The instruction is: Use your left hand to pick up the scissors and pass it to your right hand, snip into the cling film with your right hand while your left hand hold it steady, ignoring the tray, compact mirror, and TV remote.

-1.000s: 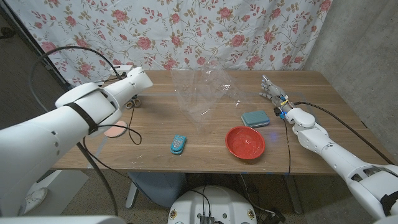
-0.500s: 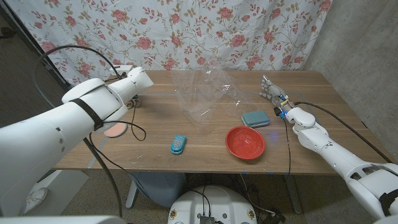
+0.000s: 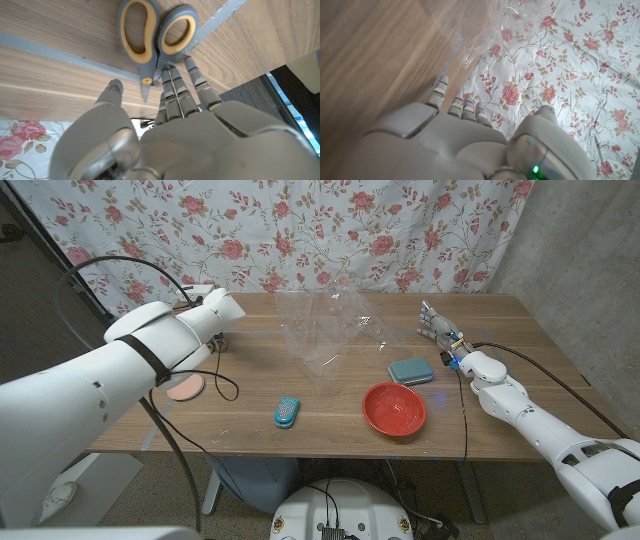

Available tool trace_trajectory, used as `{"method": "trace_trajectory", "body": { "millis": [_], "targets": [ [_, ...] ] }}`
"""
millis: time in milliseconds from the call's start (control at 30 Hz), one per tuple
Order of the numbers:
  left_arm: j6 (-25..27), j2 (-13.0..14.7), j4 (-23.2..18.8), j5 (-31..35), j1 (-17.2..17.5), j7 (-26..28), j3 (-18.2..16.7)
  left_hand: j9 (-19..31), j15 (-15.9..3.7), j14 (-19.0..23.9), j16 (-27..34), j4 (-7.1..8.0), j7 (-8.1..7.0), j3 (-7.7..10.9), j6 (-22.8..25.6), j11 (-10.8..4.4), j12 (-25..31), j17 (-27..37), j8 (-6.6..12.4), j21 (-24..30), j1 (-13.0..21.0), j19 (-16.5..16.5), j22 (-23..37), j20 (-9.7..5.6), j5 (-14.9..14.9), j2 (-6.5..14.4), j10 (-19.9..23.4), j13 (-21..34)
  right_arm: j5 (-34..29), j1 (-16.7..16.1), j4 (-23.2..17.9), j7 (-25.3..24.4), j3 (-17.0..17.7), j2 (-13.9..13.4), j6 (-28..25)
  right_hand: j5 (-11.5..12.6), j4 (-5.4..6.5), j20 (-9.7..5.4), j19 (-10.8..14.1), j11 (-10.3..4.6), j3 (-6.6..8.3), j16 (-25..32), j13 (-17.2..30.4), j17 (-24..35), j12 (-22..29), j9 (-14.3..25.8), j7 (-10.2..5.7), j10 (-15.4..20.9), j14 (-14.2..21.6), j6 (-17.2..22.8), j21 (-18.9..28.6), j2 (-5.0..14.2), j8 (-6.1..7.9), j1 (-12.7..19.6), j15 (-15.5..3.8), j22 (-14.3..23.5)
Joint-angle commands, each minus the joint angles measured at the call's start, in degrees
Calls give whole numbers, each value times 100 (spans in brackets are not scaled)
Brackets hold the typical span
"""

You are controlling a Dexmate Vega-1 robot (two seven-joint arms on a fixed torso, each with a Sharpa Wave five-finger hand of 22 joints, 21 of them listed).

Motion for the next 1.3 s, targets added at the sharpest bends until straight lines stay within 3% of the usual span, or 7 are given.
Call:
{"method": "trace_trajectory", "body": {
  "millis": [33, 200, 333, 600, 867, 1067, 1300],
  "targets": [
    [-368, -40, 143, -149, -5, 130, 0, -4, 14, -42, -9, 15, 8, 34, -63, 5, -32, 24, -7, 21, 62, -26, 15, -5, 29, 14, -42, 12, -1, 30, 42, -2, -11, 24, -24, -12, -19, 31, -29, -1, 9, 17, 8, 8, 23, 20, 28, -39, -32, -56, 31, 42, 3, 45, 30, 5],
    [-463, -33, 166, -154, -15, 50, 71, -14, 25, -55, -16, 13, 16, 41, -87, -7, -40, 21, 7, 23, 68, -30, 15, -8, 29, 14, -53, 12, -4, 24, 43, -7, -14, 23, -24, -13, -20, 31, -29, -2, 8, 16, 7, 8, 24, 20, 28, -38, -36, -65, 32, 37, 1, 43, 30, 5],
    [-555, -27, 184, -129, -24, -77, 183, -32, 7, -39, -15, -82, 3, 88, -80, -24, -41, 0, 42, 31, 209, -26, 12, -29, 48, -4, -40, 10, 2, 15, 32, -6, -11, 20, -22, -14, -21, 31, -29, -2, 8, 16, 7, 8, 24, 20, 29, -39, -36, -65, 32, 36, 3, 41, 28, 5],
    [-484, -38, 184, -124, -26, -60, 276, -55, -26, -53, 25, -87, -135, 37, 599, -45, -23, 17, 306, 55, 416, -37, 7, -47, 65, -84, 26, 5, 12, -21, -31, -11, -3, -7, -47, -14, -24, 31, -29, 2, 14, 16, 6, 8, 22, 20, 31, -44, -39, -66, 32, 40, 5, 44, 32, 5],
    [-466, -26, 174, -192, -28, 8, 204, -71, -32, -67, 33, -131, -46, 83, 232, -79, -43, 9, 130, 73, 659, -38, 4, -44, 108, -52, -11, 1, 17, -38, -71, -13, -7, -13, -80, -16, -24, 31, -28, 0, 13, 18, 6, 9, 24, 20, 28, -41, -36, -69, 32, 37, 7, 38, 29, 5],
    [-508, -30, 175, -239, 10, 118, 144, -96, -73, -15, 81, -136, 50, 112, -548, -139, -33, 10, -39, 120, 1035, -9, -1, -74, 190, -65, 70, 7, 15, -53, -104, -24, -11, -21, -105, -17, -25, 31, -28, 3, 14, 18, 6, 9, 25, 20, 29, -40, -39, -68, 32, 36, 9, 38, 29, 5],
    [-584, -45, 174, -325, 69, 258, 40, -104, -127, -7, 98, -164, 88, 174, -928, -235, -12, 9, -8, 152, 1347, 3, -3, -90, 260, -16, 166, 20, 35, -111, -210, -48, 6, -61, -163, -17, -27, 31, -28, 0, 19, 19, 5, 8, 23, 20, 28, -45, -37, -53, 33, 40, 16, 39, 35, 5]
  ]
}}
